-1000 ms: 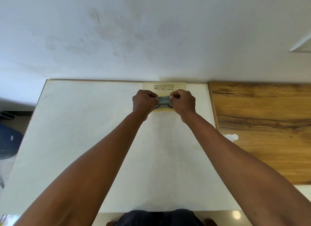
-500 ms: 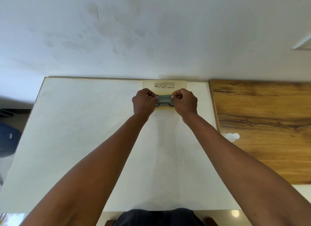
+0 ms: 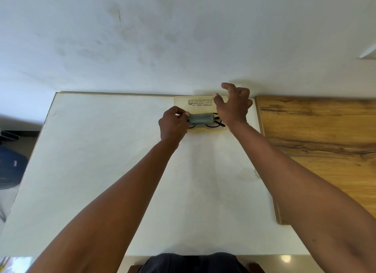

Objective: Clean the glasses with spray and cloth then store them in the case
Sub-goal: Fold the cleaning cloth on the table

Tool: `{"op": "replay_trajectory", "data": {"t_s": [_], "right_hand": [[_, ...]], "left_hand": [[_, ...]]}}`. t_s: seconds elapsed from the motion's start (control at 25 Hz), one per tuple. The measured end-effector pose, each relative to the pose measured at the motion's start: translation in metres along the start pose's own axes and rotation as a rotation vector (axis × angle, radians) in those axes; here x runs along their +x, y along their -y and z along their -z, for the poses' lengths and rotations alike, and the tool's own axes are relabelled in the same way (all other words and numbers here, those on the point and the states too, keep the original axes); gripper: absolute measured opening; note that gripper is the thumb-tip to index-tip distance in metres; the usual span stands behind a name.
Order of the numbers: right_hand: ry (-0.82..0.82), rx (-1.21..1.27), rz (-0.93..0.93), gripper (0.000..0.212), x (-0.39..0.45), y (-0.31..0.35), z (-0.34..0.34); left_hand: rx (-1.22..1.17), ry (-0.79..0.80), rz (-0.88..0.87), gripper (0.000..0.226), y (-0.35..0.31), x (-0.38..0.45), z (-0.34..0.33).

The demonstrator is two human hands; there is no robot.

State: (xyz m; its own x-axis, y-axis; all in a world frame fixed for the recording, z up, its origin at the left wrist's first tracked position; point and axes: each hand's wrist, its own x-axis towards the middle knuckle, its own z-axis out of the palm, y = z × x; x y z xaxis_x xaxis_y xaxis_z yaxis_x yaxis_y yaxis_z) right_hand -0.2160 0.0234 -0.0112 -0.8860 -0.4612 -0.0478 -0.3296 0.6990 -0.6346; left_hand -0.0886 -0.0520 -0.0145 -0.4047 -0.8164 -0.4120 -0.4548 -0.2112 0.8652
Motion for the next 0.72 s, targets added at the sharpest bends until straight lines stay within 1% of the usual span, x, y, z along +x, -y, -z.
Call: {"op": "replay_trajectory", "data": {"t_s": [0.08, 0.16, 0.2, 0.28, 0.36, 0.4, 0.48, 0.56, 0.72], "right_hand": [[0.143, 0.099, -0.027, 0.039, 0.009, 0.000, 0.002], [0.210, 0.161, -0.004, 0.033, 0.013, -0.004, 0.000], [0.202, 0.154, 0.002, 0.030, 0.012, -0.006, -0.001], [0.149, 0.138, 0.006, 0.026, 0.010, -0.008, -0.003], [0.110, 0.145, 0.019, 0.023, 0.008, -0.010, -0.003], [0.103, 0.145, 0.028, 0.022, 0.007, -0.011, -0.002], [0.098, 0.143, 0.041, 0.022, 0.005, -0.010, 0.001], [0.075, 0.148, 0.061, 0.022, 0.000, -0.008, 0.002], [-0.003, 0.192, 0.121, 0.020, -0.012, -0.012, 0.002]], "left_hand": [[-0.008, 0.009, -0.004, 0.007, 0.001, 0.000, 0.001], [-0.010, 0.009, -0.022, 0.010, 0.003, -0.001, 0.002], [0.015, -0.008, -0.051, 0.013, 0.005, 0.000, 0.002], [0.102, -0.093, -0.122, 0.020, 0.009, 0.001, 0.004], [0.143, -0.180, -0.126, 0.022, 0.014, 0.004, 0.006], [0.149, -0.191, -0.100, 0.023, 0.016, 0.006, 0.007], [0.108, -0.157, -0.022, 0.024, 0.020, 0.007, 0.008], [-0.004, -0.133, 0.054, 0.023, 0.023, 0.009, 0.010], [-0.163, -0.103, 0.131, 0.021, 0.029, 0.013, 0.014]]}}
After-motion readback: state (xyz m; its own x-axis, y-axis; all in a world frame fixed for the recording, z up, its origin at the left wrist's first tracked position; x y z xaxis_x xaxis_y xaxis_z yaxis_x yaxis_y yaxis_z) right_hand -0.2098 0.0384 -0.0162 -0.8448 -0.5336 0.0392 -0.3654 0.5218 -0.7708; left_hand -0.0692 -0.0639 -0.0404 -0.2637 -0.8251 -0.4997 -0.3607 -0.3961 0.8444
